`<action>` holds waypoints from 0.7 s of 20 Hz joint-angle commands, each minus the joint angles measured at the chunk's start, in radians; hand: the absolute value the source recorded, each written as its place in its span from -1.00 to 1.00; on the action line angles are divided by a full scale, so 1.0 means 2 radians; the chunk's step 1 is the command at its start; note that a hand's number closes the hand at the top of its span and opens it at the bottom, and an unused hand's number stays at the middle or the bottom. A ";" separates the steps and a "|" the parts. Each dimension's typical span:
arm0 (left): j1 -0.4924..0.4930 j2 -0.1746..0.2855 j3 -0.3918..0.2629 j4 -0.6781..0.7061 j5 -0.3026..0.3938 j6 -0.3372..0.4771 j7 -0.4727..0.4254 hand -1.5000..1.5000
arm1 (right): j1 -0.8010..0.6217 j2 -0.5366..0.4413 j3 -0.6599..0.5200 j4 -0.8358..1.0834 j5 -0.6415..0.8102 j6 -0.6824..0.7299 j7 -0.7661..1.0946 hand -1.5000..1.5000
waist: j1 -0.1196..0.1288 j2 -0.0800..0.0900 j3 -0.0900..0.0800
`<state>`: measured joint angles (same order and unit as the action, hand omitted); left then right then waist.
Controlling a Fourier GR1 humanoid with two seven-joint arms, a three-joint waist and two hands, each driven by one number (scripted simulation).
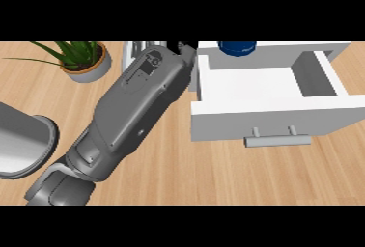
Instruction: Pick up the can, place it into the drawer and close the drawer
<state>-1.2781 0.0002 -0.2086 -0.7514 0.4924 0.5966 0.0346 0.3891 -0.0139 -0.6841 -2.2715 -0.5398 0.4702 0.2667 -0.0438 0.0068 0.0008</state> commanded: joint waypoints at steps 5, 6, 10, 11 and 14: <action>-0.061 0.000 -0.044 0.074 0.080 0.020 -0.023 1.00 | -0.002 0.007 0.015 -0.019 0.012 0.000 0.010 -1.00 | -0.010 0.003 0.000; -0.039 0.000 -0.090 0.036 0.099 0.058 -0.026 1.00 | -0.004 0.007 0.015 -0.033 0.014 -0.013 0.021 -1.00 | -0.009 0.001 0.000; -0.068 0.000 -0.101 0.076 0.118 0.057 -0.027 1.00 | -0.014 -0.001 0.017 -0.046 -0.006 -0.028 0.048 -1.00 | -0.013 0.002 0.000; -0.054 0.000 -0.097 0.099 0.119 0.033 -0.053 1.00 | -0.036 0.002 0.022 -0.021 0.009 -0.034 0.034 -1.00 | -0.014 0.006 0.000; -0.072 0.000 -0.110 0.105 0.143 0.043 -0.045 1.00 | -0.020 0.006 0.025 0.005 0.026 -0.006 -0.001 -1.00 | -0.016 0.005 0.001</action>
<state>-1.3805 0.0000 -0.4110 -0.5949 0.7310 0.6822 -0.0411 0.3538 -0.0195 -0.6626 -2.2935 -0.5357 0.4439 0.3064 -0.0688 0.0125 0.0016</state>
